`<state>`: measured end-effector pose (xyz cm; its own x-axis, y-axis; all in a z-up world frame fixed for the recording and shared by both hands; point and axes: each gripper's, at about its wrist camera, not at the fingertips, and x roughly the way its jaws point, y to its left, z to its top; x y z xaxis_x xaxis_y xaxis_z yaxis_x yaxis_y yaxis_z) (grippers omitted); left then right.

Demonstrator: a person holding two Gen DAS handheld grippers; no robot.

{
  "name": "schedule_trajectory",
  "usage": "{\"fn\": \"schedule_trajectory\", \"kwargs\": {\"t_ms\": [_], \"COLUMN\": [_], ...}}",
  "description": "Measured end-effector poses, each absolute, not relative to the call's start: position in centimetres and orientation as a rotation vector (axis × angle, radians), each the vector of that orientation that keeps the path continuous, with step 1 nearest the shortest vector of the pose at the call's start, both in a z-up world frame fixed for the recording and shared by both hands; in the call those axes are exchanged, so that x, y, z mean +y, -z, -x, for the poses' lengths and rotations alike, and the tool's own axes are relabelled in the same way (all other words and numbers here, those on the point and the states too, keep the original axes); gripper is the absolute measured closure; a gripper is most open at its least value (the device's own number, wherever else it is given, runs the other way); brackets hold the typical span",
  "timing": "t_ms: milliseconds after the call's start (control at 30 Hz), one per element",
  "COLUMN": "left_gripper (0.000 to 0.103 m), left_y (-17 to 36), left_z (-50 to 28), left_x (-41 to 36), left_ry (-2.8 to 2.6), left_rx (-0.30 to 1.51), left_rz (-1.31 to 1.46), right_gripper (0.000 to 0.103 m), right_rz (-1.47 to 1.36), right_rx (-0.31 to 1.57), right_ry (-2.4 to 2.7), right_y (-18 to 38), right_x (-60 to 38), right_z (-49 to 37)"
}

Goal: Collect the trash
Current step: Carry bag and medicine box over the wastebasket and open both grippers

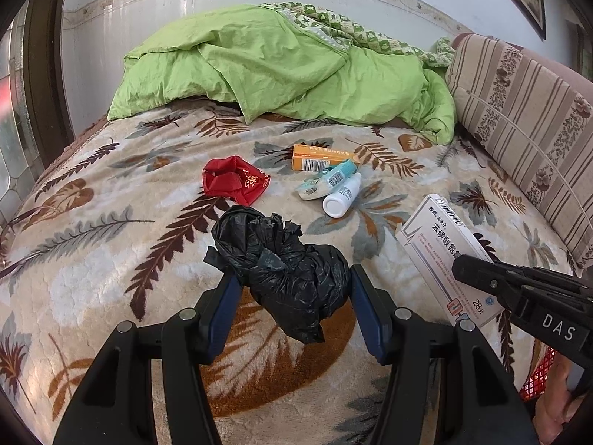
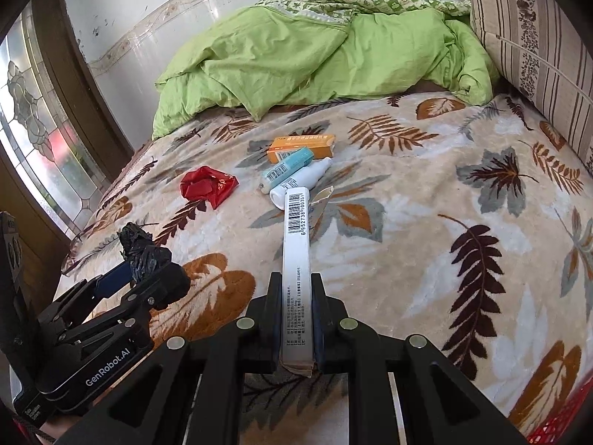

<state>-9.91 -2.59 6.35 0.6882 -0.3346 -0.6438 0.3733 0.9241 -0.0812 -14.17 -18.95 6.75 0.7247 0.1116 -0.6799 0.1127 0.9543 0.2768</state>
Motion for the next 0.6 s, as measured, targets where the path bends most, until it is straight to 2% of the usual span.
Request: {"fn": "schedule_trajectory", "kwargs": {"t_ms": [600], "left_gripper": [0.046], "left_y": [-7.1], "left_z": [11.1], "left_x": [-3.5], "left_ry": [0.534], "left_rx": [0.722], "left_rz": [-0.013], "right_gripper": [0.089], "right_rz": [-0.486], "right_rx": [0.743], "right_ry": [-0.017], "right_y": [-7.4], "right_x": [-21.9], "right_z": [16.9]}}
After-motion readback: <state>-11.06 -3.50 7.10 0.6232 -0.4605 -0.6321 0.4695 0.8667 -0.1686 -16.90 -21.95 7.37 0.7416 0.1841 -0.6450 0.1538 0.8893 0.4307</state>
